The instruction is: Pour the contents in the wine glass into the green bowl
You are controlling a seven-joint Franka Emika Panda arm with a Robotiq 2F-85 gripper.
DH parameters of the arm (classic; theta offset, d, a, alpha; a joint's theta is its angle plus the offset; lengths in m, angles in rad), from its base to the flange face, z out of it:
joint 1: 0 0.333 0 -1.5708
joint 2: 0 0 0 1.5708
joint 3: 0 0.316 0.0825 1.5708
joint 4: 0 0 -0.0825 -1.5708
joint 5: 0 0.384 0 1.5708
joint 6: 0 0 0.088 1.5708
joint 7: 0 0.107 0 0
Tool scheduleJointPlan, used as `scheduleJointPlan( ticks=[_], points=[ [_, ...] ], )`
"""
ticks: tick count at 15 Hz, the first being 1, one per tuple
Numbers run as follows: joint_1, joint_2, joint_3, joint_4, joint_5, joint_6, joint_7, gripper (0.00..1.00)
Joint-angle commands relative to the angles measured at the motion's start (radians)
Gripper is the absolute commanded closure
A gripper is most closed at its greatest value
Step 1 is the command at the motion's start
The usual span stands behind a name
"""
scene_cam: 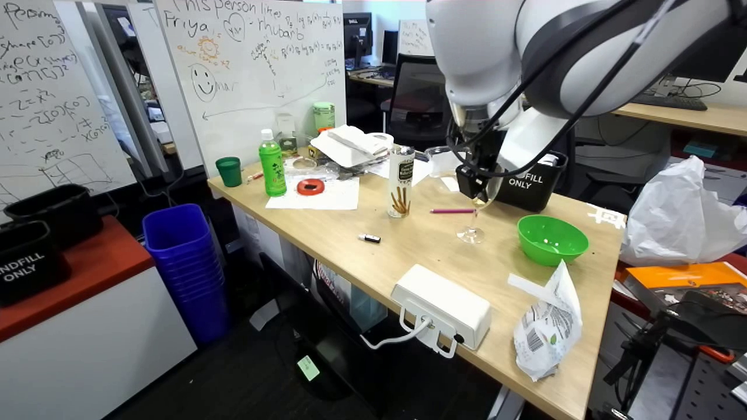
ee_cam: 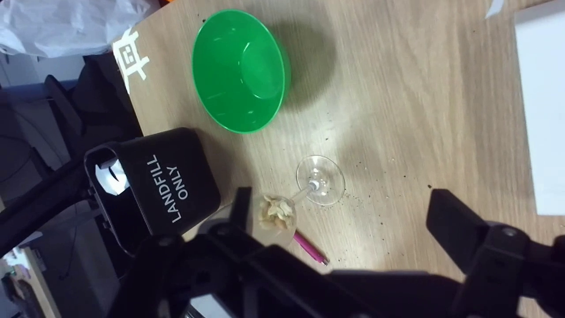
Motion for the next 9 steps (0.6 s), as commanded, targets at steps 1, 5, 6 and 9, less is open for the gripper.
scheduleJointPlan(
  ticks=[1, 5, 6, 9],
  points=[
    [0.041, 0.017, -0.045, 0.015, -0.006, 0.002, -0.003, 0.00],
    [0.049, 0.031, -0.056, 0.039, -0.011, 0.002, -0.003, 0.00],
    [0.050, 0.031, -0.056, 0.039, -0.011, 0.002, -0.003, 0.00],
    [0.048, 0.033, -0.055, 0.042, 0.020, 0.016, -0.018, 0.00]
  ],
)
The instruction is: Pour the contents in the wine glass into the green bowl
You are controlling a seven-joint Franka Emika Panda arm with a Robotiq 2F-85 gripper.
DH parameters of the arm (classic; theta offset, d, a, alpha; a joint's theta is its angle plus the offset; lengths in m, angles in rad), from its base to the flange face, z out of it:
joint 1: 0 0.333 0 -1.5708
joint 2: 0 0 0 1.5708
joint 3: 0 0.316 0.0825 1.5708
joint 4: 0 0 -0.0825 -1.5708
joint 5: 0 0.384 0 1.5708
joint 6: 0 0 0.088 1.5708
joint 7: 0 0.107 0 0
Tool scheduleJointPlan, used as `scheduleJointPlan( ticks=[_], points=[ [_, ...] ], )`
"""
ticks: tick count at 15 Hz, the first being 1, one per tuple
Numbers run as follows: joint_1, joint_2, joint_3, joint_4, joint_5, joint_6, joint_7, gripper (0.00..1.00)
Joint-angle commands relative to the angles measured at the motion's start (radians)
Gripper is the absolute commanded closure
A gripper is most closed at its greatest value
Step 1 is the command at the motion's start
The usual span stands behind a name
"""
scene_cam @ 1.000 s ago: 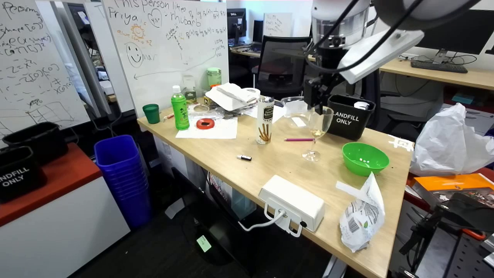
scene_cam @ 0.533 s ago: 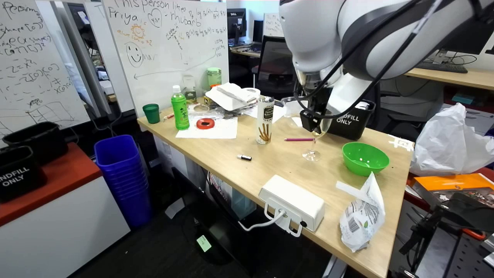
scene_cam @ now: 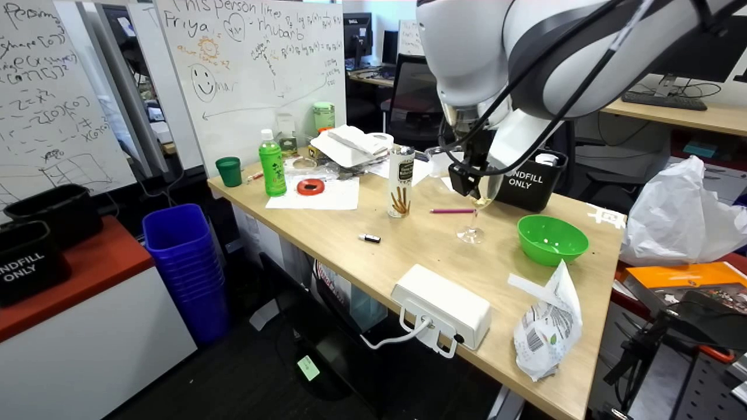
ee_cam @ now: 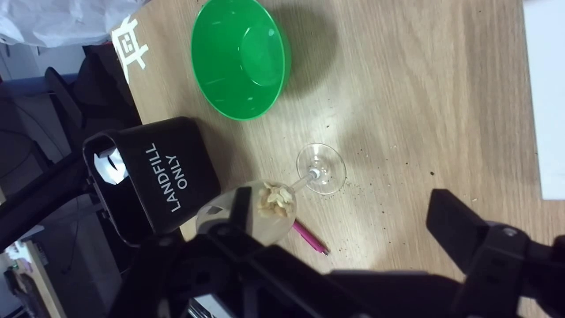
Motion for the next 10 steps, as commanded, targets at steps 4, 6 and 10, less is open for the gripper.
scheduleJointPlan(
  ticks=[4, 6, 10],
  points=[
    [0.044, 0.055, -0.037, 0.062, 0.036, -0.083, -0.004, 0.00],
    [0.058, 0.093, -0.049, 0.099, -0.008, -0.150, 0.007, 0.00],
    [0.100, 0.201, -0.061, 0.187, -0.119, -0.317, -0.055, 0.00]
  ],
)
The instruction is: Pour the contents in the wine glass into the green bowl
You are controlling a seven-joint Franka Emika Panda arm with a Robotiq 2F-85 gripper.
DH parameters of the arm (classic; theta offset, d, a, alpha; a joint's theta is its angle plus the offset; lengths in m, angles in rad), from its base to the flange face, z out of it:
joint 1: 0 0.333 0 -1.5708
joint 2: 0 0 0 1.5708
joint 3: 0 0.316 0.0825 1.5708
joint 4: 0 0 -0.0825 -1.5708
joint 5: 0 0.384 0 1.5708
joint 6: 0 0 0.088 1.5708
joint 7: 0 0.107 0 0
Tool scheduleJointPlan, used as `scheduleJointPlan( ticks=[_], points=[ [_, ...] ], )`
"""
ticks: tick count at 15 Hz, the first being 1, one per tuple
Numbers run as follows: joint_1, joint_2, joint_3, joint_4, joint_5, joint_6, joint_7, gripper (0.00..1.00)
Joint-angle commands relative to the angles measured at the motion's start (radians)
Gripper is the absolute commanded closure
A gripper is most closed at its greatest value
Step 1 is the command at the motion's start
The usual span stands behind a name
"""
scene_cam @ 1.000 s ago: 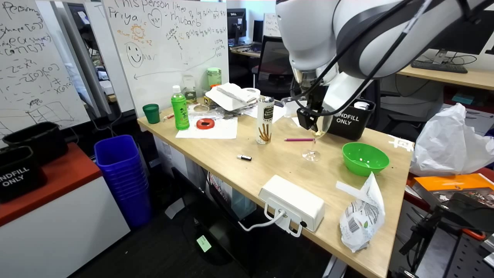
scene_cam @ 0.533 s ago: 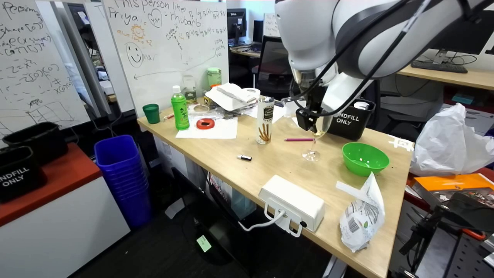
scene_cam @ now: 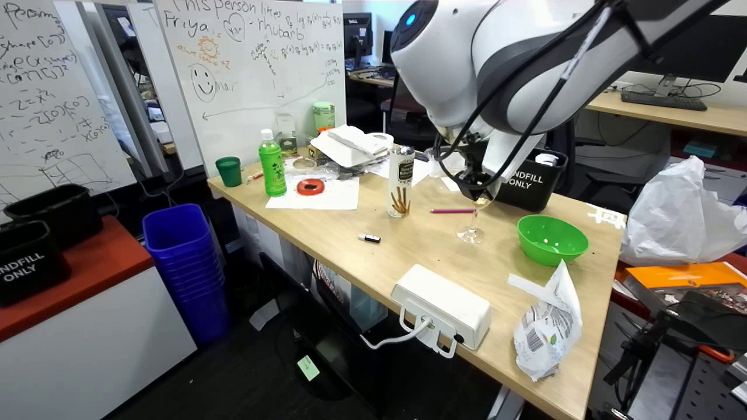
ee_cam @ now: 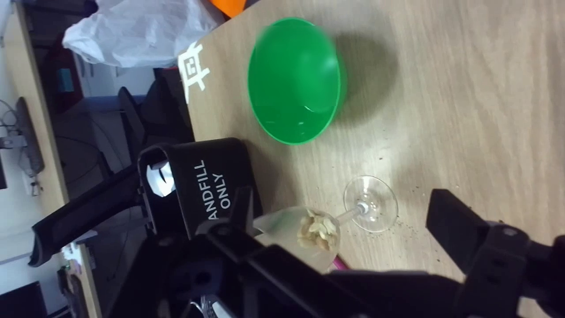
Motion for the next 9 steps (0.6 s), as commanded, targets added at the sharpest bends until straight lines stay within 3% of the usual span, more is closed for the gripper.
scheduleJointPlan(
  ticks=[1, 5, 9],
  points=[
    [0.057, 0.111, -0.017, 0.103, -0.078, -0.148, -0.066, 0.00],
    [0.084, 0.206, -0.013, 0.161, -0.163, -0.168, -0.210, 0.00],
    [0.059, 0.272, -0.010, 0.208, -0.189, -0.088, -0.427, 0.00]
  ],
)
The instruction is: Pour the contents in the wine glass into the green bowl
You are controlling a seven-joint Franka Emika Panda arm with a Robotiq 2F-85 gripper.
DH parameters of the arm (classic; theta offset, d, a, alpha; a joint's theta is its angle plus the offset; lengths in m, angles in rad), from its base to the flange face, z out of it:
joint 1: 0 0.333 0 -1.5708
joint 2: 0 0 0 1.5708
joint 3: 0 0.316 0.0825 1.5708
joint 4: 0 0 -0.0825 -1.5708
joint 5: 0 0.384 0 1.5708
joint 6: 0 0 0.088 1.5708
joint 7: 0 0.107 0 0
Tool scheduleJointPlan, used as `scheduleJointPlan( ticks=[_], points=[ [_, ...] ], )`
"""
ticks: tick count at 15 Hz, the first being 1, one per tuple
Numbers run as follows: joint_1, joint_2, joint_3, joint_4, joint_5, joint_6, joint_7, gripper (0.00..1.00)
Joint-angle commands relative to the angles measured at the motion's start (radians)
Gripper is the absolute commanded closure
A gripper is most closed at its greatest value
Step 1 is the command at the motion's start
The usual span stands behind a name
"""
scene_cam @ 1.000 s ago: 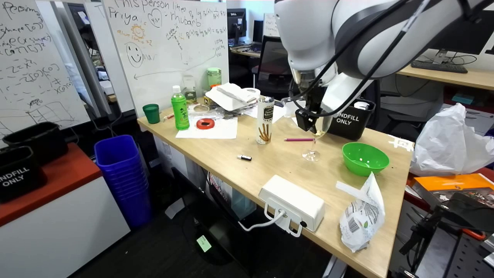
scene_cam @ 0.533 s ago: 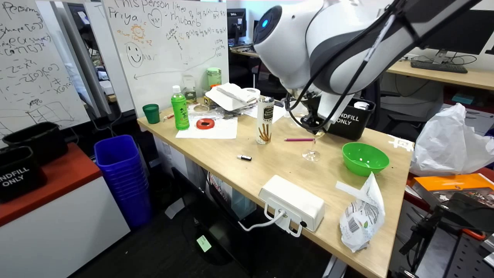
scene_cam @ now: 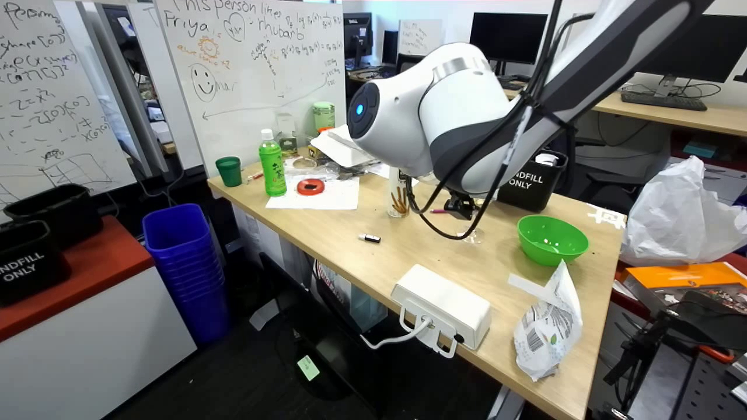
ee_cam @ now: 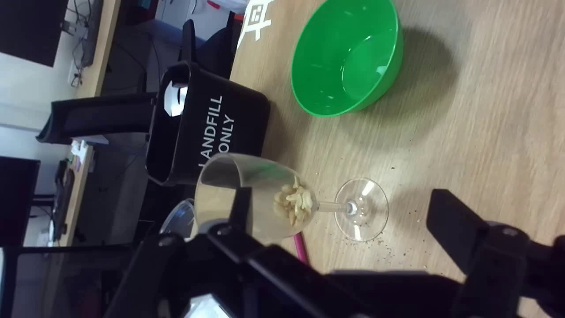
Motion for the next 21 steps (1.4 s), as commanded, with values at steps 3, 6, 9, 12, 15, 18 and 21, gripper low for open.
scheduleJointPlan(
  ticks=[3, 6, 9, 12, 15, 18, 21],
  points=[
    [-0.037, 0.068, -0.006, 0.065, 0.004, 0.077, -0.327, 0.00],
    [-0.020, 0.066, -0.019, 0.060, 0.001, 0.064, -0.287, 0.00],
    [-0.020, 0.067, -0.018, 0.062, 0.001, 0.066, -0.300, 0.00],
    [-0.020, 0.067, -0.018, 0.062, 0.002, 0.066, -0.301, 0.00],
    [-0.003, 0.088, -0.030, 0.062, -0.061, 0.051, -0.335, 0.00],
    [0.001, 0.118, -0.036, 0.059, -0.174, 0.055, -0.387, 0.00],
    [-0.004, 0.158, -0.037, 0.058, -0.281, 0.063, -0.404, 0.00]
  ],
)
